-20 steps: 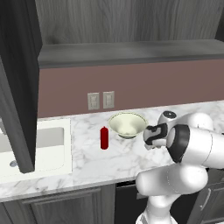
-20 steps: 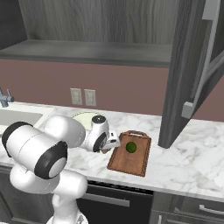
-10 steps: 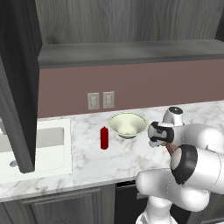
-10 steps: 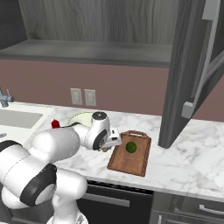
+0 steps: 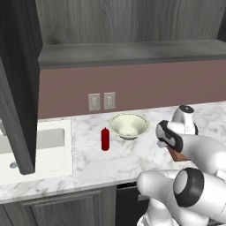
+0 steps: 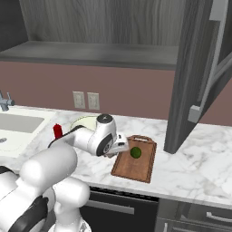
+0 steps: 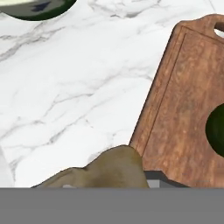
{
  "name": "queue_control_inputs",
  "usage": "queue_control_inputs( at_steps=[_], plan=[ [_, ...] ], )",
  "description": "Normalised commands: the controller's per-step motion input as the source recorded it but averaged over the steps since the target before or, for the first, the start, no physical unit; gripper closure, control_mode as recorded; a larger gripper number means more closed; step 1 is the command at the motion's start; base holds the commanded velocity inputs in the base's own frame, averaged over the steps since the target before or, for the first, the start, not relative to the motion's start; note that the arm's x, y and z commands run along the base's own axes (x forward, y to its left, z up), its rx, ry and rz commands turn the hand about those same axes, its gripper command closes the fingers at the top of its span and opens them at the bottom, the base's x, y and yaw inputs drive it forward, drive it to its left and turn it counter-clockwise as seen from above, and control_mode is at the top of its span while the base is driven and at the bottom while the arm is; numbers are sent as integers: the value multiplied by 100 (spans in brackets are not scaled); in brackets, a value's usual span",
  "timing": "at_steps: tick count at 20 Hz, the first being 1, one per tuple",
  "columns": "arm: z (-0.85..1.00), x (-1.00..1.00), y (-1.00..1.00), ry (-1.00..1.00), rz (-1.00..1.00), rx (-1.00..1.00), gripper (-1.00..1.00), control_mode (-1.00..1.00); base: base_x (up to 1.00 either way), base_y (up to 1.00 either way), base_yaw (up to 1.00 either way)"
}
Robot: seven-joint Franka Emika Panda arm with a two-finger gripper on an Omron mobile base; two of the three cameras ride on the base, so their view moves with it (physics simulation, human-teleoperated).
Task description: Open the cabinet. Place the bowl and condiment on the counter. Then place the lime and garlic on the cutting board.
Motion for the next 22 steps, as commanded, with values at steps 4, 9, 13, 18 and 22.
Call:
queue_control_inputs(
  at_steps=[4,9,13,18,22],
  plan=[
    [23,-22,-18,0,-3,0,100,-100,0,0,0],
    [13,-16,-16,0,-2,0,100,-100,0,0,0],
    [3,-3,-14,0,-3,0,100,-100,0,0,0],
    [0,0,-20,0,0,0,100,-100,0,0,0],
    [0,-2,-27,0,-2,0,100,-100,0,0,0]
  ],
)
